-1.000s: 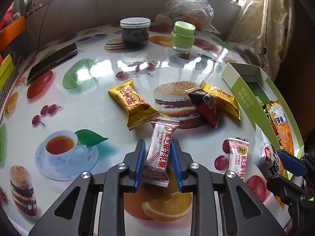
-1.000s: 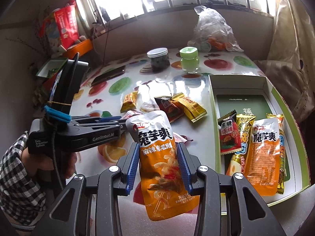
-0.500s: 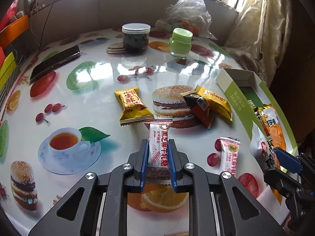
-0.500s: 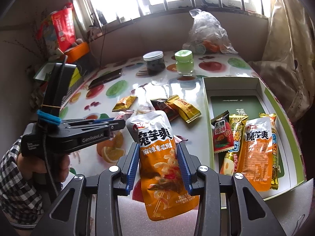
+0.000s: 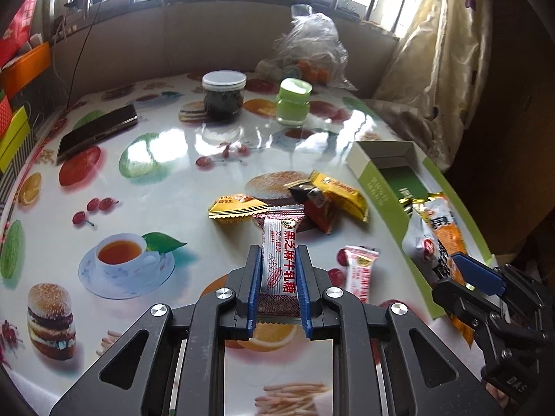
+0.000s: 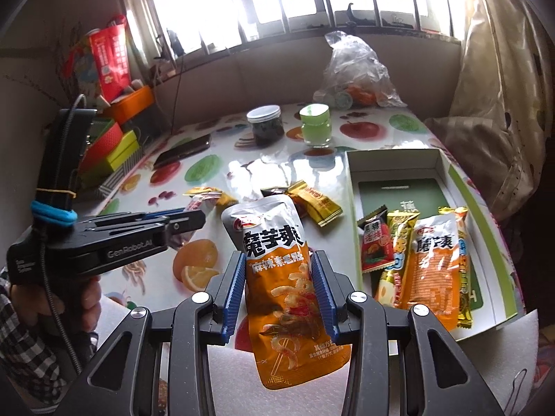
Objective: Organize snacks
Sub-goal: 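Carry the candy stick and the orange packet over the green box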
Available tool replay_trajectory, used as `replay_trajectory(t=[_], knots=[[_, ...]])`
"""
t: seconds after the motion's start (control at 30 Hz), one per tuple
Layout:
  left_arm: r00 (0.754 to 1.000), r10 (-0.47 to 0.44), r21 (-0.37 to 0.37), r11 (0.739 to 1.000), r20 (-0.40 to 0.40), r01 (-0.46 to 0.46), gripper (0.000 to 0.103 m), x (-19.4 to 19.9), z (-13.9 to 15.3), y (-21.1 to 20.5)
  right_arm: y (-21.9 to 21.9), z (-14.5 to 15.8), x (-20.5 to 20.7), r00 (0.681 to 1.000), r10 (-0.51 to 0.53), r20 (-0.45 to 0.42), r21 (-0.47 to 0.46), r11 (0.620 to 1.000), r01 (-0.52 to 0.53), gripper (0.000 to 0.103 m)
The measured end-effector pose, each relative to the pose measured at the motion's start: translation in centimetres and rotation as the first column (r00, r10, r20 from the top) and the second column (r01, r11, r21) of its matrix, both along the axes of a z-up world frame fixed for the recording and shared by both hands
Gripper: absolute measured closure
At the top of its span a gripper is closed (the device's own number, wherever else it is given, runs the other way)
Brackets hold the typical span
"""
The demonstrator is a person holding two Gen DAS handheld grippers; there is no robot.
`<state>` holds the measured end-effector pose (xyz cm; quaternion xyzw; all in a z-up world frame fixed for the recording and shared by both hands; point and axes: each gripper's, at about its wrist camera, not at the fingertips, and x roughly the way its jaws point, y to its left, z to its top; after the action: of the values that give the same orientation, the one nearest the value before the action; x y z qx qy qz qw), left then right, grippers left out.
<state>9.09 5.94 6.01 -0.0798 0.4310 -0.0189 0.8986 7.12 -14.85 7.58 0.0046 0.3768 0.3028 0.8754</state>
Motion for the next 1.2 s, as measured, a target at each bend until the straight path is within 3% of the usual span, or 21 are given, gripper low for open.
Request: replay_trajectory(t=[0.73, 1.2], knots=[[0.996, -0.073, 0.005, 0.997, 0.043, 0.073, 0.083, 0.3, 2.4, -4.4, -3.9, 0.8, 0.7, 0.996, -0.087, 0.013, 0.051, 0.995, 0.086, 0.066], [0.991, -0.127, -0.031, 0.991, 0.034, 0.128, 0.083, 2.8, 2.4, -7.5, -7.0, 0.4, 2.1, 0.984, -0.179, 0.003, 0.048, 0.983, 0.178, 0.065]])
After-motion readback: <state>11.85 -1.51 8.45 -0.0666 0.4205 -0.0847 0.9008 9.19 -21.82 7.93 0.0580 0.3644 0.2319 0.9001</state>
